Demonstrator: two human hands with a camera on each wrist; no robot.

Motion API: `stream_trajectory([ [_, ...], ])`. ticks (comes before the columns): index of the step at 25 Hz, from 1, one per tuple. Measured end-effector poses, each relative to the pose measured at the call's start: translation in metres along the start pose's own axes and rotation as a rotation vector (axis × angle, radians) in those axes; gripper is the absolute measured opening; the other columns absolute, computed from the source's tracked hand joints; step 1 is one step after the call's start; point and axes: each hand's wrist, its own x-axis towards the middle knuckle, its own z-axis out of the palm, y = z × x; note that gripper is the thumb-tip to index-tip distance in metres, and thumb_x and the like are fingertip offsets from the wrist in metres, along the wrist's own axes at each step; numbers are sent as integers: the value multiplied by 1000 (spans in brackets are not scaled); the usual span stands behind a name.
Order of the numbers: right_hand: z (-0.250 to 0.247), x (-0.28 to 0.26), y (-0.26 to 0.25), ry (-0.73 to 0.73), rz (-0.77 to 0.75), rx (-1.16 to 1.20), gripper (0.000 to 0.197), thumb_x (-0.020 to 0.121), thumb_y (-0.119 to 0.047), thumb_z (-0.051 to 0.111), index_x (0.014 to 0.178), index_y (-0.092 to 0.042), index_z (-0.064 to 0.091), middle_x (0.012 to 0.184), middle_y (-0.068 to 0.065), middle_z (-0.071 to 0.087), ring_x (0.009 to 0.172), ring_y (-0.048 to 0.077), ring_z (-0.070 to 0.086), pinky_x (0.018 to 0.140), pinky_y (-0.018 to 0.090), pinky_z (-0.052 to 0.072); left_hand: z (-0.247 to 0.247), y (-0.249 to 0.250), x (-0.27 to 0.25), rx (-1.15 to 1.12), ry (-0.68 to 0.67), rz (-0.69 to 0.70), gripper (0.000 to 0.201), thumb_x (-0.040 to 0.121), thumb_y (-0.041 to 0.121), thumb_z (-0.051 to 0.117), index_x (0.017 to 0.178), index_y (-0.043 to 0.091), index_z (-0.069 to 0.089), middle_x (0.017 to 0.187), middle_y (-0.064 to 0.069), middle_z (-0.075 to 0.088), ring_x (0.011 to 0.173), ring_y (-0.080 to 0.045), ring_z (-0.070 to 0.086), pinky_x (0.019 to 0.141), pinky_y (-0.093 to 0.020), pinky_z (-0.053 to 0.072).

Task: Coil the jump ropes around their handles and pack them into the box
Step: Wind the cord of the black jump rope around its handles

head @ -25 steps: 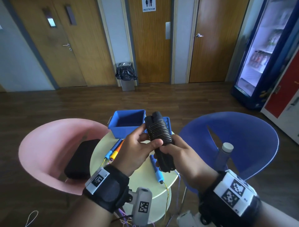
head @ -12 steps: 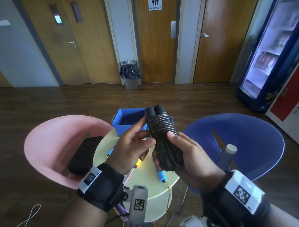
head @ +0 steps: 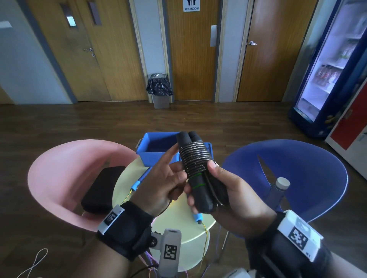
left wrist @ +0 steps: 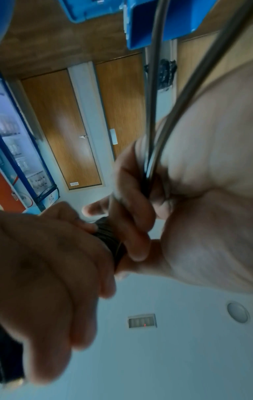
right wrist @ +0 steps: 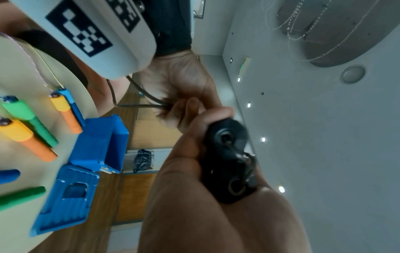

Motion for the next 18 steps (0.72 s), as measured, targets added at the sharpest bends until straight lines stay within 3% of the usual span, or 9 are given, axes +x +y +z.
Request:
stream_trajectory([
  [3, -4, 0, -3, -113, 123, 178, 57, 95, -53, 42, 107, -7, 72, 93, 14, 68, 78, 23, 67, 72, 33, 58, 11, 5, 1, -49, -66, -8, 94, 75, 41, 83, 147, 11, 30, 65, 2, 63, 44, -9, 55, 38, -31, 20],
  [6, -13, -2, -9, -156, 171, 132, 62, 96, -59, 35, 111, -9, 71, 95, 14, 70, 87, 28, 70, 79, 41, 59, 16, 5, 2, -82, 7, 24, 99, 73, 38, 85, 149, 16, 27, 70, -7, 62, 41, -19, 49, 39, -31, 24],
  [7, -12, -1, -11, -108, 189, 40, 63, 97, -61, 33, 109, -12, 71, 93, 16, 70, 88, 32, 69, 78, 43, 58, 17, 6, 2, -54, 68, 48, 98, 73, 38, 86, 150, 21, 29, 74, -13, 61, 45, -21, 46, 43, -31, 27],
  [9, -11, 0, -15, 87, 169, -227, 62, 95, -64, 37, 101, -12, 71, 89, 19, 68, 81, 34, 67, 76, 45, 57, 19, 6, 3, 57, 193, 88, 97, 70, 34, 82, 151, 32, 29, 79, -12, 62, 46, -20, 42, 45, -26, 34],
  [11, -5, -3, -15, 306, 37, -465, 46, 93, -55, 52, 100, -11, 66, 85, 13, 65, 74, 25, 63, 75, 49, 59, 24, 8, 3, 175, 293, 97, 101, 65, 31, 81, 149, 42, 27, 89, -9, 69, 44, -16, 47, 40, -26, 39],
  [13, 3, -9, -15, 288, -67, -690, 25, 90, -37, 69, 103, -17, 60, 78, -3, 61, 70, 9, 58, 72, 35, 57, 28, 7, 4, 285, 367, 134, 104, 66, 28, 87, 150, 42, 27, 100, -8, 72, 60, -16, 65, 52, -24, 50],
  [14, 5, -11, -13, 250, -74, -803, 23, 86, -28, 73, 102, -20, 58, 77, -7, 60, 68, 5, 55, 68, 28, 53, 29, 6, 5, 357, 392, 163, 104, 66, 30, 90, 150, 39, 28, 101, -2, 73, 74, -15, 71, 61, -25, 54],
  [16, 0, -11, -8, 309, -71, -1022, 29, 75, -29, 73, 97, -21, 56, 77, 0, 60, 67, 7, 54, 66, 34, 52, 32, 7, 5, 462, 398, 171, 105, 61, 39, 89, 148, 37, 32, 101, 11, 73, 91, -14, 71, 73, -35, 60],
  [18, -4, -11, -8, 382, -41, -1031, 32, 64, -34, 64, 88, -14, 55, 71, 5, 59, 63, 14, 57, 66, 45, 53, 33, 5, 5, 441, 383, 127, 107, 57, 45, 93, 147, 38, 34, 101, 0, 74, 94, -16, 72, 77, -41, 60],
])
